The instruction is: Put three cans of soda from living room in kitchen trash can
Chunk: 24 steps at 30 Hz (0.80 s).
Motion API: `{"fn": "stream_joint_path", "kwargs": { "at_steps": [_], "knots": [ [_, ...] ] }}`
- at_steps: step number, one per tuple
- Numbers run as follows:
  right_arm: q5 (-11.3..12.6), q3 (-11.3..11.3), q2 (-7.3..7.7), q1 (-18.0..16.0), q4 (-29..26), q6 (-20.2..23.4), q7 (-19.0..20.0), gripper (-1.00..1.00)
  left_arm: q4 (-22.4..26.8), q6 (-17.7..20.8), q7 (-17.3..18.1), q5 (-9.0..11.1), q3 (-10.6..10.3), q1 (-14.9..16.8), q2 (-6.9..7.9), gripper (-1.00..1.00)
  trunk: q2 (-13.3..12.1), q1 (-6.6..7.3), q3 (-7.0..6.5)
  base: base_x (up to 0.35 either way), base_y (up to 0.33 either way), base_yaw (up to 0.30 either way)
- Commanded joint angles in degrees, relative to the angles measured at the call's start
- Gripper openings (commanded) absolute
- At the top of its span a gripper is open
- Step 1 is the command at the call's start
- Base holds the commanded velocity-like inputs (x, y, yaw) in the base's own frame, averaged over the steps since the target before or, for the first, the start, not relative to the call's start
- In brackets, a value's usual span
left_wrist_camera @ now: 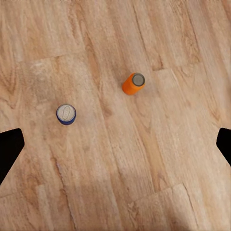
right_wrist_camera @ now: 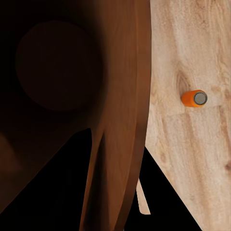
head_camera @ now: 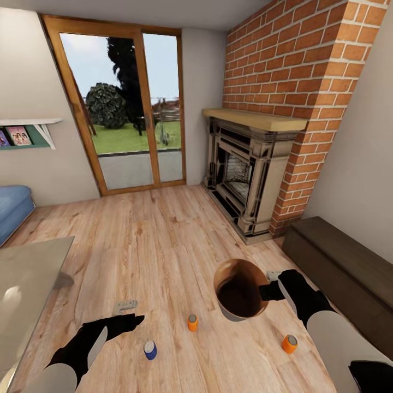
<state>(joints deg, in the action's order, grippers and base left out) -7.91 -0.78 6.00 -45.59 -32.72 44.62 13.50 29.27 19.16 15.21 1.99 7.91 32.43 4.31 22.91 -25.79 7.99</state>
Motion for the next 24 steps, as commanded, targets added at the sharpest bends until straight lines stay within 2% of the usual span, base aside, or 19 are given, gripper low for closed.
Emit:
{"fn": "stream_joint_path", "kwargs": {
  "at_steps": [1, 21, 24],
  "knots": [
    [0.97, 0.08, -0.01, -0.03, -0.04, 0.1, 0.3, -1.0, -0.01, 0.0, -0.02, 0.01, 0.0, 0.0, 0.0, 1.0, 0.02, 0.01, -0.01, 0.0, 0.0, 0.0],
    [0.9, 0.08, -0.18, -0.03, -0.03, 0.11, -0.4, -1.0, -0.54, -1.88, -0.87, -0.13, 0.0, 0.0, 0.01, 1.0, 0.02, 0.01, -0.01, 0.0, 0.0, 0.0],
    [0.76, 0.08, -1.11, -0.03, -0.06, 0.12, -0.61, -1.0, -0.61, -2.0, -0.88, -0.14, 0.0, 0.0, 0.03, 1.0, 0.02, 0.01, -0.01, 0.0, 0.0, 0.099]
  ]
}}
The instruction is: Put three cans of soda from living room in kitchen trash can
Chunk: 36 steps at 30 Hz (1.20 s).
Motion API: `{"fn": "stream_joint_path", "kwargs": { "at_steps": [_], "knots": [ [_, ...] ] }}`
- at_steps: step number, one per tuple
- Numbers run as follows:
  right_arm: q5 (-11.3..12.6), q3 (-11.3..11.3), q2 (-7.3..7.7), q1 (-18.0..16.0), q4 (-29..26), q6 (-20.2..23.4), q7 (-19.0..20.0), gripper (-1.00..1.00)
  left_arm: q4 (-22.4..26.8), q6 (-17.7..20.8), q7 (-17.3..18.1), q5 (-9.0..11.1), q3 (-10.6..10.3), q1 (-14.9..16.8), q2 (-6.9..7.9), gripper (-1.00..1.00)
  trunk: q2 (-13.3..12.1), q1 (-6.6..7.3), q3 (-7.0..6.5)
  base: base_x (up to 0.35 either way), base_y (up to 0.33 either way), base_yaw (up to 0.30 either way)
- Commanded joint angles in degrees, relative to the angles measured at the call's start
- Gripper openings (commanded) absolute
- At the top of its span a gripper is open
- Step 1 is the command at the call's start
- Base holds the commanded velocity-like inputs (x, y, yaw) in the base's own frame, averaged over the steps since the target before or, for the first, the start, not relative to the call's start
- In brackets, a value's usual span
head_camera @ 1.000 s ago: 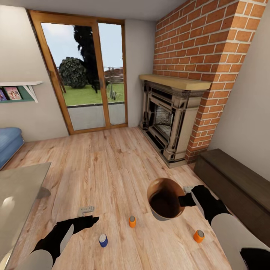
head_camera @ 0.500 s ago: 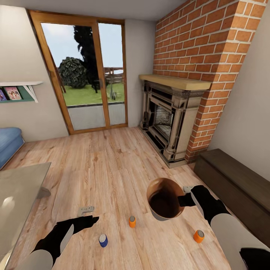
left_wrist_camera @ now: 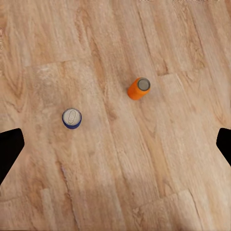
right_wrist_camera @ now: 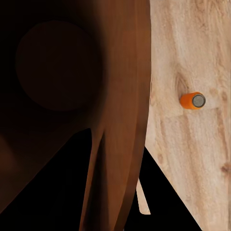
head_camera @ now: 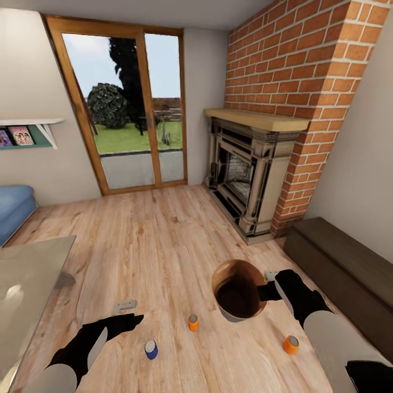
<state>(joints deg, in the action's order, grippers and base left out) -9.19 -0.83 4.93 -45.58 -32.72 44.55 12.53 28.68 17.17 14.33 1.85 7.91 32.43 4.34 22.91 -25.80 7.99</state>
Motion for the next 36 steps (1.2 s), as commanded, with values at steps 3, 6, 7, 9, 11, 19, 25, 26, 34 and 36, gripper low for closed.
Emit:
{"fn": "stream_joint_path", "kwargs": {
  "at_steps": [3, 6, 7, 9, 11, 19, 25, 26, 34, 36],
  "knots": [
    [2.01, 0.12, -0.35, -0.04, -0.06, 0.19, 0.35, -1.0, -0.02, -0.02, 0.0, 0.01, 0.0, 0.0, -0.02, 1.0, 0.02, 0.01, -0.01, 0.0, 0.0, 0.207],
    [1.99, 0.12, -0.47, -0.04, -0.06, 0.19, 0.33, -1.0, -0.02, -0.03, 0.0, 0.01, 0.0, 0.0, -0.02, 1.0, 0.02, 0.01, -0.01, 0.0, 0.0, 0.229],
    [1.99, 0.12, -0.5, -0.04, -0.06, 0.19, 0.32, -1.0, -0.02, -0.03, 0.0, 0.03, 0.0, 0.0, -0.03, 1.0, 0.02, 0.01, -0.01, 0.0, 0.0, 0.236],
    [1.99, 0.12, -0.55, -0.04, -0.06, 0.19, 0.33, -1.0, -0.02, -0.03, 0.0, 0.01, 0.0, 0.0, -0.03, 1.0, 0.02, 0.01, -0.01, 0.0, 0.0, 0.239],
    [1.98, 0.12, -0.59, -0.04, -0.04, 0.19, 0.32, -1.0, -0.02, -0.06, 0.0, 0.03, 0.0, 0.0, -0.03, 1.0, 0.02, 0.01, -0.01, 0.0, 0.0, 0.243],
    [1.98, 0.12, -0.62, -0.04, 0.0, 0.19, 0.38, -1.0, -0.02, -0.1, -0.02, 0.07, 0.0, 0.0, -0.03, 1.0, 0.02, 0.01, -0.01, 0.014, -0.023, 0.22],
    [1.98, 0.11, -0.63, -0.04, 0.02, 0.2, 0.43, -1.0, -0.02, 0.06, -0.06, 0.08, 0.0, 0.0, 0.01, 1.0, 0.02, 0.01, -0.01, 0.122, -0.132, 0.059],
    [1.98, 0.11, -0.63, -0.04, 0.03, 0.2, 0.44, -1.0, -0.02, 0.07, -0.05, 0.08, 0.0, 0.0, 0.02, 1.0, 0.02, 0.01, -0.01, 0.172, -0.188, 0.019],
    [1.98, 0.06, -0.64, -0.04, 0.03, 0.2, 0.43, -1.0, -0.02, 0.05, 0.07, 0.18, 0.0, 0.0, 0.05, 1.0, 0.02, 0.01, -0.01, 0.19, -0.234, 0.006],
    [1.98, 0.05, -0.66, -0.04, 0.03, 0.2, 0.41, -1.0, -0.02, 0.04, 0.07, 0.22, 0.0, 0.0, 0.05, 1.0, 0.02, 0.01, -0.01, 0.194, -0.257, 0.002]
  ]
}}
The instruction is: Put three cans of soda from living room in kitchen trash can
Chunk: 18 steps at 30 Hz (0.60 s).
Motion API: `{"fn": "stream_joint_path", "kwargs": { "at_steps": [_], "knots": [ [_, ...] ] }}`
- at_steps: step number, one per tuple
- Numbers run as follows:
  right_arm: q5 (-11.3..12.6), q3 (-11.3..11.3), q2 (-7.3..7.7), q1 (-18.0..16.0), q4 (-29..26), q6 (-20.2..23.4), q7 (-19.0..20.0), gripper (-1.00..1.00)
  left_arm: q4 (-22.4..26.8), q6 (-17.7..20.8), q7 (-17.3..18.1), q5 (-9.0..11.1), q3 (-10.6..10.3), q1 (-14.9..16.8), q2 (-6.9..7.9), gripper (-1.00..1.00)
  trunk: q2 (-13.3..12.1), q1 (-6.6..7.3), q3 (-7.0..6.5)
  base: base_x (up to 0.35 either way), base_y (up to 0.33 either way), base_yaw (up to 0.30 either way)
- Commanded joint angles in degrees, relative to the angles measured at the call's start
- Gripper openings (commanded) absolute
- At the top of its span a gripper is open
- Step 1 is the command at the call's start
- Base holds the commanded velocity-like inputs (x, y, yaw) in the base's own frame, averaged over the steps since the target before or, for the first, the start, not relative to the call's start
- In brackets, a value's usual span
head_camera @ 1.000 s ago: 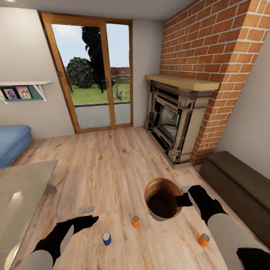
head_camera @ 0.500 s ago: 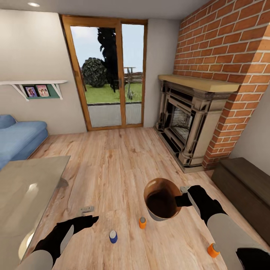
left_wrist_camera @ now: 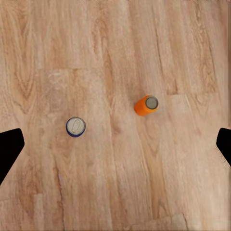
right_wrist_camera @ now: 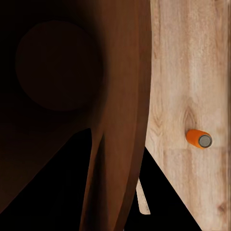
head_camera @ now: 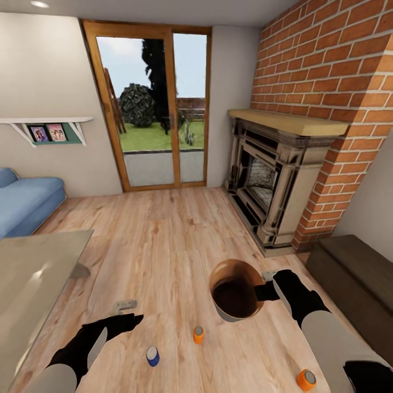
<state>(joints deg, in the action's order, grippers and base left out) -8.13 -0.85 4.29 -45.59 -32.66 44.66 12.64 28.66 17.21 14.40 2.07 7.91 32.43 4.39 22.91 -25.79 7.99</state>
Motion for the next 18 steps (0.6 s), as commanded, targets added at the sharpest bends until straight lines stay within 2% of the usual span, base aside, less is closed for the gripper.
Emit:
{"fn": "stream_joint_path", "kwargs": {
  "at_steps": [1, 8, 18],
  "knots": [
    [0.92, 0.07, 0.0, -0.03, -0.04, 0.08, 0.3, -1.0, -0.01, -0.03, 0.0, 0.05, 0.03, 0.0, 0.0, 1.0, 0.02, 0.01, -0.01, 0.194, -0.26, 0.001],
    [0.92, 0.07, 0.02, -0.03, 0.02, 0.12, 0.28, -1.0, -0.04, -0.02, -0.09, 0.15, 0.1, 0.0, 0.0, 1.0, 0.02, 0.01, -0.01, 0.191, -0.204, 0.0],
    [0.92, 0.06, -0.03, -0.03, 0.05, 0.16, 0.19, -1.0, -0.05, -0.03, -0.22, 0.11, 0.17, 0.0, 0.0, 1.0, 0.02, 0.01, -0.01, 0.066, -0.035, 0.0]
  ]
}}
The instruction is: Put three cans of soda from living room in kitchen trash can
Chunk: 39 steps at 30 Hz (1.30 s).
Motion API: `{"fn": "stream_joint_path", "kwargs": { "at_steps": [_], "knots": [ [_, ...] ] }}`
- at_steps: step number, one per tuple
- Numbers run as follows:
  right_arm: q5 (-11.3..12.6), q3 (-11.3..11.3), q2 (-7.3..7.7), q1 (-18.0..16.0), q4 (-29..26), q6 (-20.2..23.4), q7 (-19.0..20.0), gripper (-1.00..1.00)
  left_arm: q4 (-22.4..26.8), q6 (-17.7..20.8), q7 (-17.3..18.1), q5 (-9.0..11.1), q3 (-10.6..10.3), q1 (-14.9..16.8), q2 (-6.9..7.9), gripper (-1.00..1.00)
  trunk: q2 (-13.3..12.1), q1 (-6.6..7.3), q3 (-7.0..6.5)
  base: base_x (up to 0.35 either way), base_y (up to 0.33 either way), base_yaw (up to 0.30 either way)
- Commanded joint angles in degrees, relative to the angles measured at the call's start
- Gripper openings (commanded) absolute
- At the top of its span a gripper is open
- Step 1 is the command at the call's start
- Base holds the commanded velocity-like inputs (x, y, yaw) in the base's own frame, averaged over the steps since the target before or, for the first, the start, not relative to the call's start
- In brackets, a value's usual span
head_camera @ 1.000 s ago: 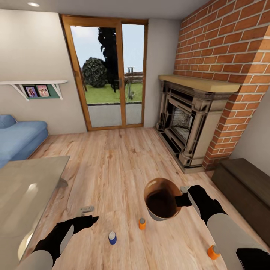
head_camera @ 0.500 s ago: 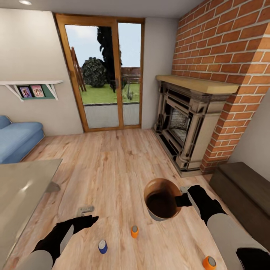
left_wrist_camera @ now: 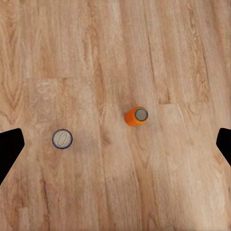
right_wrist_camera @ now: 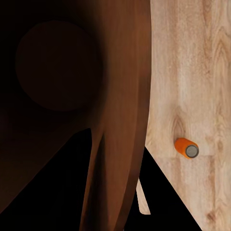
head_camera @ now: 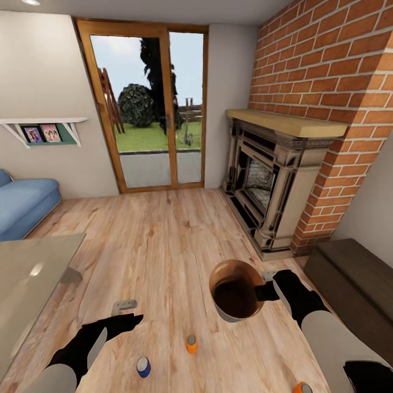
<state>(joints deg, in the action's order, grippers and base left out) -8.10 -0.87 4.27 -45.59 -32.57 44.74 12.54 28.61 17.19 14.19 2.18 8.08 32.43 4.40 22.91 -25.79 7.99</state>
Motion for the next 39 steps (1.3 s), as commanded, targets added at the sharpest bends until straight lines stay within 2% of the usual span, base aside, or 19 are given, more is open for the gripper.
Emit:
{"fn": "stream_joint_path", "kwargs": {
  "at_steps": [1, 11, 16, 22, 24, 26, 28, 32, 35, 39],
  "knots": [
    [0.9, 0.08, -0.02, -0.03, -0.04, 0.08, 0.29, -1.0, 0.0, -0.01, -0.01, -0.01, 0.0, 0.0, 0.0, 1.0, 0.02, 0.0, -0.01, 0.043, -0.007, 0.0],
    [0.88, -1.73, 0.04, -0.03, 0.05, 0.08, 0.18, -1.0, -0.07, 0.43, -0.33, 0.02, 0.29, 0.0, 0.06, 1.0, 0.02, 0.0, -0.01, 0.211, -0.002, 0.0],
    [0.89, -1.76, 0.04, -0.03, -0.01, 0.08, 0.2, -1.0, -1.64, 0.66, -0.7, 0.27, 0.53, 0.05, 0.32, 1.0, 0.02, 0.0, -0.01, 0.272, 0.0, 0.0],
    [0.9, -1.81, 0.04, -0.03, -0.03, 0.08, 0.2, -1.0, -2.87, 0.75, -1.03, 1.04, 0.62, 0.08, 0.42, 1.0, 0.02, 0.0, -0.01, 0.229, 0.0, 0.0],
    [0.9, -1.77, 0.06, -0.03, -0.06, 0.08, 0.23, -1.0, -3.16, 1.0, -1.6, 2.03, 0.63, 0.08, 0.51, 1.0, 0.02, 0.0, -0.01, 0.22, 0.0, 0.0],
    [0.9, -1.71, 0.09, -0.03, -0.06, 0.08, 0.26, -1.0, -4.44, 3.43, -2.5, 3.47, 0.55, 0.28, 0.76, 1.0, 0.02, 0.0, -0.01, 0.208, 0.0, 0.0],
    [0.93, -1.67, 0.07, -0.03, -0.04, 0.08, 0.3, -1.0, -6.91, 13.3, -3.62, 4.8, 0.55, 2.72, 3.14, 1.0, 0.02, 0.0, -0.01, 0.089, 0.0, 0.0],
    [1.01, -1.74, 0.05, -0.03, -0.04, 0.08, 0.29, -1.0, -7.9, 21.93, -3.99, 5.24, 0.54, 6.8, 4.74, 1.0, 0.02, 0.0, -0.01, 0.039, 0.0, 0.0],
    [1.05, -1.7, 0.01, -0.03, -0.08, 0.12, 0.29, -1.0, -8.18, 25.08, -3.87, 5.44, 0.51, 8.45, 5.46, 1.0, 0.02, 0.0, -0.01, 0.014, 0.0, 0.0],
    [0.98, -1.69, -0.48, -0.16, -0.25, 0.63, 0.27, -1.0, -8.25, 26.22, -3.62, 5.71, 0.52, 9.0, 6.47, 1.0, 0.02, 0.0, -0.01, 0.005, 0.0, 0.0]
  ]
}}
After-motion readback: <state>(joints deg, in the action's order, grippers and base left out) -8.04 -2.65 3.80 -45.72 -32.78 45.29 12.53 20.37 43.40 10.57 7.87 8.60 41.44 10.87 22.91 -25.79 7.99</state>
